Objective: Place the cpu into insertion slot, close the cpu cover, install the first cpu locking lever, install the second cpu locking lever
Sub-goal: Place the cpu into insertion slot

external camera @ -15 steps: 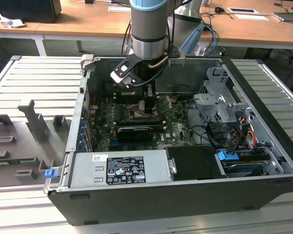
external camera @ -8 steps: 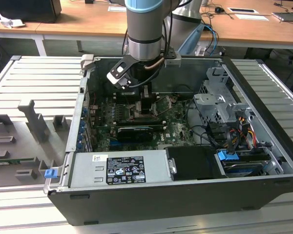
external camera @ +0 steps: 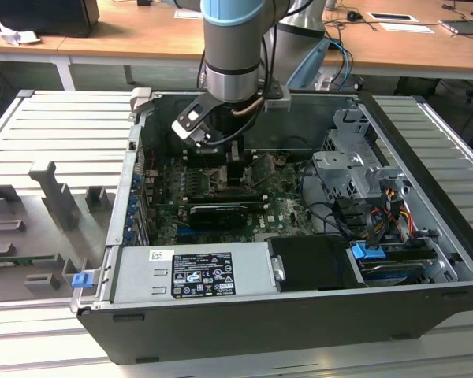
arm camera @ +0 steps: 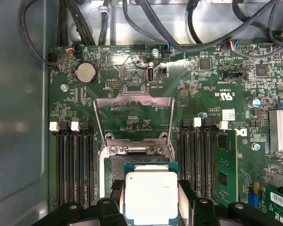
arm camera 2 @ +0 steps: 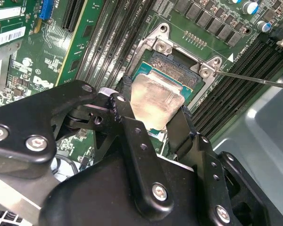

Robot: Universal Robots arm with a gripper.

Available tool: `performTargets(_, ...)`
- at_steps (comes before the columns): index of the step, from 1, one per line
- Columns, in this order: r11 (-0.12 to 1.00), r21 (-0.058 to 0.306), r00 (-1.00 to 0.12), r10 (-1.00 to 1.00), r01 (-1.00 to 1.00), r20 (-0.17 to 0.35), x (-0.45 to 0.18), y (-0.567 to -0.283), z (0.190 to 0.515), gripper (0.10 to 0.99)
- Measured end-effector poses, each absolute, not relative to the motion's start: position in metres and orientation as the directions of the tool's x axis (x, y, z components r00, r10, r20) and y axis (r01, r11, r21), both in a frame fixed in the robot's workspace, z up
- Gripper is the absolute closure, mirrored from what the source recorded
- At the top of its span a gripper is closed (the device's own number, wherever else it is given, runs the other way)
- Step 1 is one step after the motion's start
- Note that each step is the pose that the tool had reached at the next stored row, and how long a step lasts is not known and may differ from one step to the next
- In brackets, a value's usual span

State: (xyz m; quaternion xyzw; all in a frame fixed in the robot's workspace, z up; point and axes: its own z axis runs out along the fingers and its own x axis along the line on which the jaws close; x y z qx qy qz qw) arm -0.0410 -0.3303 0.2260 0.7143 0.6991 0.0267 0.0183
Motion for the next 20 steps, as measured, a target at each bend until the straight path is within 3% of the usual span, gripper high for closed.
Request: performTargets(20, -0.022, 0.063, 0.021, 1.000, 0.998, 0.012, -0.0442, -0.3290, 0.2177, 0.545)
